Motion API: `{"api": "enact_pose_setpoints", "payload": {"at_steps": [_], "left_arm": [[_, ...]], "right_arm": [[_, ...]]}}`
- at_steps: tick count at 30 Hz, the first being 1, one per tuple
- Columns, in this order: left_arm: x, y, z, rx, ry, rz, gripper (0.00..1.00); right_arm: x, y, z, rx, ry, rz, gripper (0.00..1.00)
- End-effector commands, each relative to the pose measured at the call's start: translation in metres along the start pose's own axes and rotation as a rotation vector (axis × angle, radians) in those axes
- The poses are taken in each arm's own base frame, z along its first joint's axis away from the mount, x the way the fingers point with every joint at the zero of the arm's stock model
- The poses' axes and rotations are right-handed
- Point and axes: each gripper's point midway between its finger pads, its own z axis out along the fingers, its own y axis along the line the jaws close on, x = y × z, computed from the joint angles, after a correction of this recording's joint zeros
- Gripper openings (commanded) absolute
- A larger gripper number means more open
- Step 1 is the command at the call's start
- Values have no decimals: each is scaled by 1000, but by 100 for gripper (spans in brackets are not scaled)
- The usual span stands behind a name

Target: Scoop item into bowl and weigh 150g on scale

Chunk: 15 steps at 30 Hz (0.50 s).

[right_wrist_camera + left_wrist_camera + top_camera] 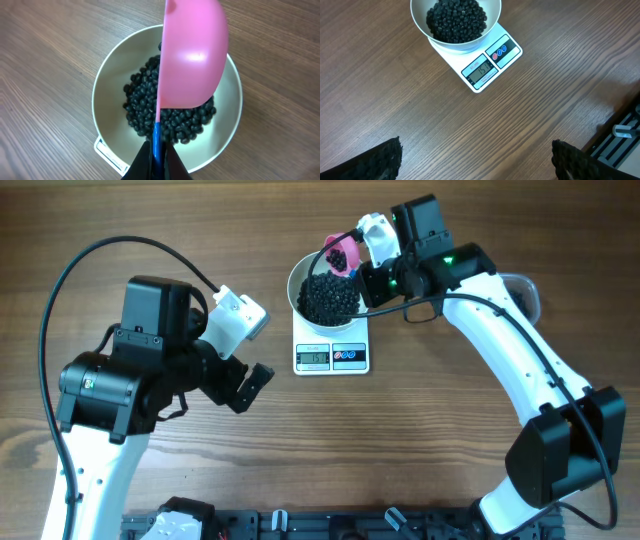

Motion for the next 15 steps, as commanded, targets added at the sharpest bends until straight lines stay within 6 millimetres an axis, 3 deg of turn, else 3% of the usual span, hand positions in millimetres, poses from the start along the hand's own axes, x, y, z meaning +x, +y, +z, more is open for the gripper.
{"api": "enact_pose_setpoints", "payload": {"at_steps": [1, 7, 12, 15], "left_arm": [[-5, 1, -3, -4, -14, 0, 100], [-5, 1, -3, -4, -14, 0, 100], [-5, 1, -3, -4, -14, 0, 100], [-5, 1, -3, -4, -14, 0, 100]], "right_arm": [[-17, 12, -21, -104, -67, 65, 4], [-21, -17, -37, -147, -106, 176, 4], [-19, -58, -59, -136, -146, 265, 4], [-4, -87, -74, -93, -136, 315, 4]]}}
